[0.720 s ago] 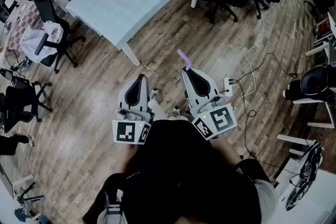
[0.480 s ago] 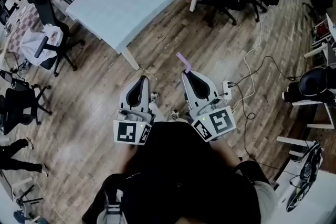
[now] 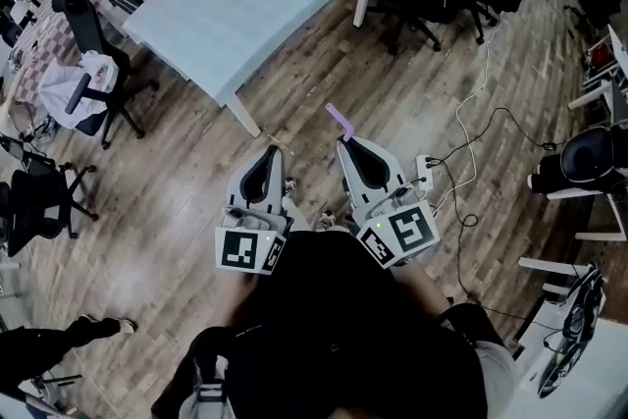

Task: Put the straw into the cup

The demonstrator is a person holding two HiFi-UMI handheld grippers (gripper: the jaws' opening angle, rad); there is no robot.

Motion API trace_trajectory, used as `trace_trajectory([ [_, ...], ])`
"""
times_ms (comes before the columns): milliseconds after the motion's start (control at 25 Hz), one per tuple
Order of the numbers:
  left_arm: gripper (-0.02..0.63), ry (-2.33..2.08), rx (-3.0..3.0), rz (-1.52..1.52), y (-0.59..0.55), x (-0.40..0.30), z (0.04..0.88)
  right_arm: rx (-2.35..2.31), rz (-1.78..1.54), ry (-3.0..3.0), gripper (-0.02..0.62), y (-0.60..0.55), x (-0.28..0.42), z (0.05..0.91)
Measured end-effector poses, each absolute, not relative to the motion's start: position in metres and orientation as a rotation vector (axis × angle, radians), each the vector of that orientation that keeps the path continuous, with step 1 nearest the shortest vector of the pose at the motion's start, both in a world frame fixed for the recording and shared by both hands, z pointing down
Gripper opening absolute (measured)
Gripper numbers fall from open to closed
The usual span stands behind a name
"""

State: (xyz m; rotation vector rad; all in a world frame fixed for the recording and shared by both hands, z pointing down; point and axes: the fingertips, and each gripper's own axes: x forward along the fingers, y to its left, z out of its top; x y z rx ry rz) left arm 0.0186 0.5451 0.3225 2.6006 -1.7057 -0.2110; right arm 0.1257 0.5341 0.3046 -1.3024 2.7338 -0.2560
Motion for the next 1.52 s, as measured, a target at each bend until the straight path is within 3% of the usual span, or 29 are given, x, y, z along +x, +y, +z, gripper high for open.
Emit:
trace_trajectory([
  [600, 0.017, -1.68, 2.599, -0.252, 0.52, 0.014, 0.331, -1.289, -0.306, 2.72, 0.032, 0.504, 0.124, 0.318],
  [1000, 0.017, -1.597, 2.609, -0.279, 0.423, 0.029, 0.335, -1.395, -0.366, 2.686, 0.032, 0.415, 0.141, 0.326],
  [1520, 0.017, -1.582, 2.616, -0.346, 0.287, 0.008, 0.316, -1.34, -0.349, 2.749, 0.032, 0.283, 0.107, 0.307],
])
